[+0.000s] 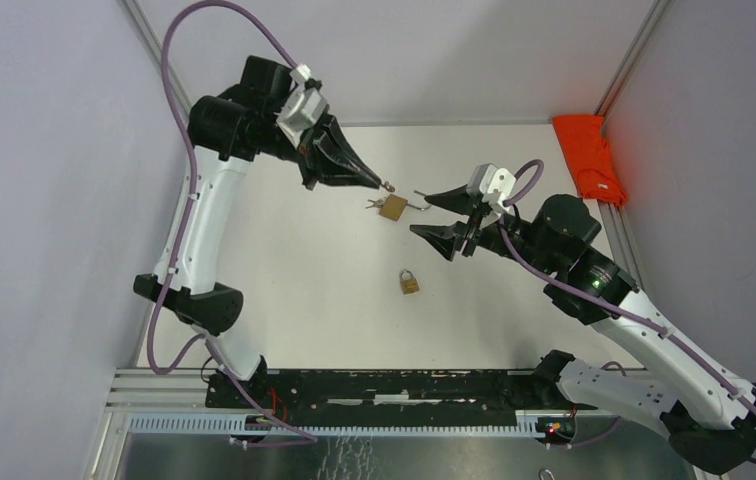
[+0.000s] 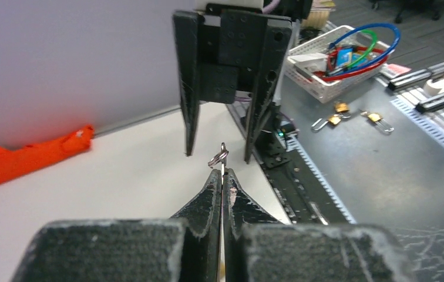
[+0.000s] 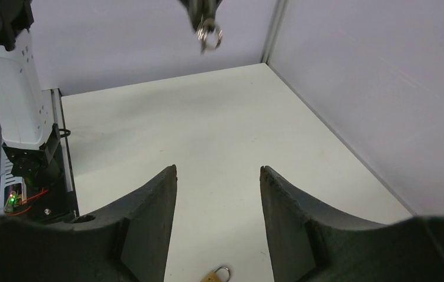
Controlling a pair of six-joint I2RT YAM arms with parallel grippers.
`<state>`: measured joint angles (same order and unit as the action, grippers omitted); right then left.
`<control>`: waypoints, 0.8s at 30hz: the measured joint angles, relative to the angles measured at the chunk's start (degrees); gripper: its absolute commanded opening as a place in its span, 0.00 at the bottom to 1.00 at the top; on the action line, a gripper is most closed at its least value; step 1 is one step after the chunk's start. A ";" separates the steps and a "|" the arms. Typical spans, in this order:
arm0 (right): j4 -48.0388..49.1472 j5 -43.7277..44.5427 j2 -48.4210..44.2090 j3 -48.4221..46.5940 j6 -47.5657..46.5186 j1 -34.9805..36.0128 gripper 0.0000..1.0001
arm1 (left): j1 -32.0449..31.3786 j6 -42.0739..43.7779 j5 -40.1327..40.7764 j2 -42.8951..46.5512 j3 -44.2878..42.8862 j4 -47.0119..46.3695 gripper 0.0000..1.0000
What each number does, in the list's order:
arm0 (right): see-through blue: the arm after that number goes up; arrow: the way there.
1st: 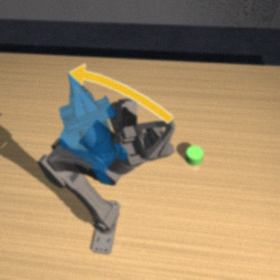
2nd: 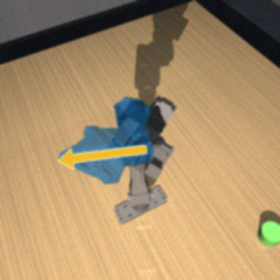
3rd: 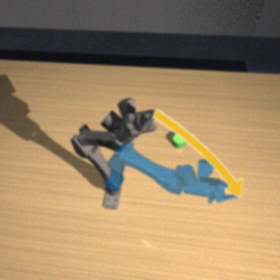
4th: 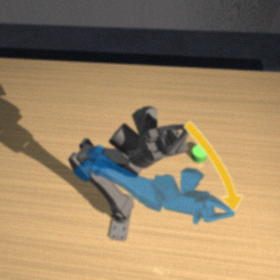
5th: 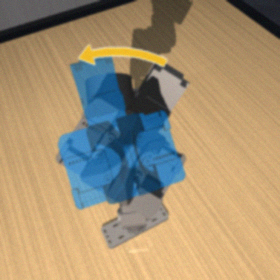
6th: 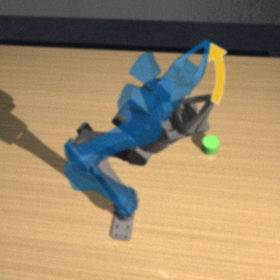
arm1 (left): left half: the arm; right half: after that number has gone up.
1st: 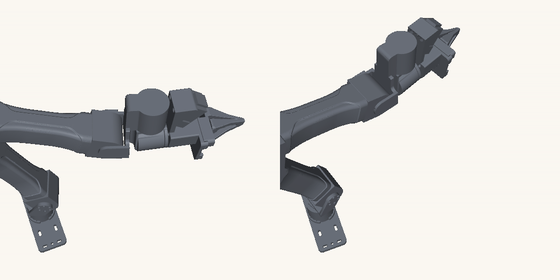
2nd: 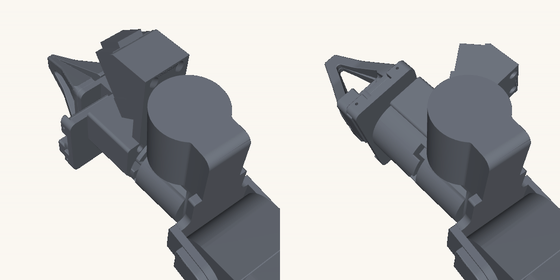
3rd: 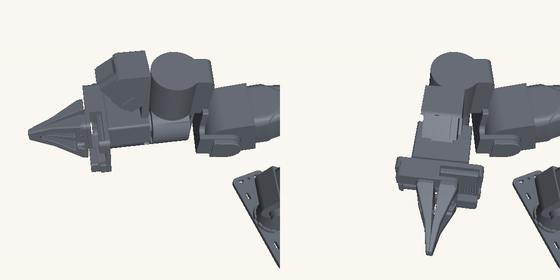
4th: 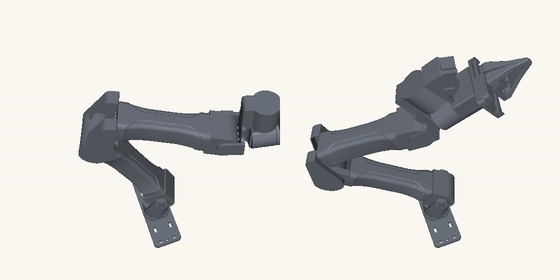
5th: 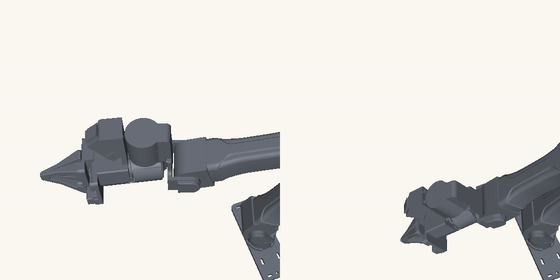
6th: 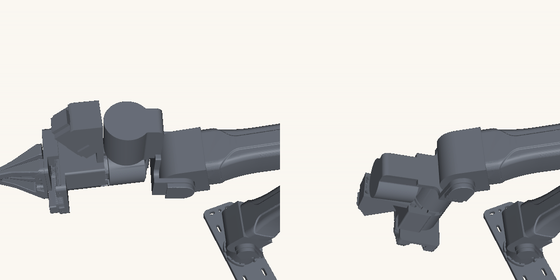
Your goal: Unlock with the key
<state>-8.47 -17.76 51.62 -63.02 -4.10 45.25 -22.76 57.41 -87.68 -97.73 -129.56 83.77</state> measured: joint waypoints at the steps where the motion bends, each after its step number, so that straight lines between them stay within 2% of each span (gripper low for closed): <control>1: 0.24 0.26 0.00 0.09 0.13 0.00 0.59 | 0.39 -0.98 -0.04 -1.01 -2.69 -0.48 0.02; 3: 0.50 0.52 0.02 0.17 0.39 0.00 0.59 | 0.79 -6.51 -0.13 -0.81 -3.52 -5.95 0.02; 5: 0.83 0.79 0.09 0.17 0.63 0.00 0.59 | 0.04 -17.86 1.86 1.73 0.87 -20.02 0.02; 7: 1.07 0.92 0.20 0.17 0.87 0.00 0.59 | -2.82 -30.08 12.46 6.62 9.79 -36.57 0.02; 9: 1.09 1.03 0.26 0.17 1.20 0.00 0.58 | -5.70 -37.66 21.90 9.22 13.88 -45.81 0.02; 12: 1.11 1.51 0.24 0.17 1.46 0.00 0.58 | -7.50 -45.59 33.00 10.08 13.70 -54.90 0.02; 15: 1.05 2.84 0.07 0.39 1.49 0.00 0.55 | -7.56 -52.04 46.10 12.24 15.52 -60.89 0.02; 18: 0.85 5.40 -0.68 0.98 1.25 0.00 0.49 | -7.65 -55.54 56.59 15.98 20.59 -62.29 0.02; 20: 0.50 7.32 -1.27 1.18 1.01 0.00 0.43 | -7.85 -56.85 60.78 17.73 23.43 -61.46 0.02; 24: 0.52 9.97 -1.25 1.18 0.83 0.00 0.42 | -8.59 -58.34 66.55 18.95 27.91 -56.72 0.02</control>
<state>-7.94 -7.79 50.37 -61.84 -3.27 45.25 -31.35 -0.93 -21.12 -78.78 -101.65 27.05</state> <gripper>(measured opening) 0.426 0.026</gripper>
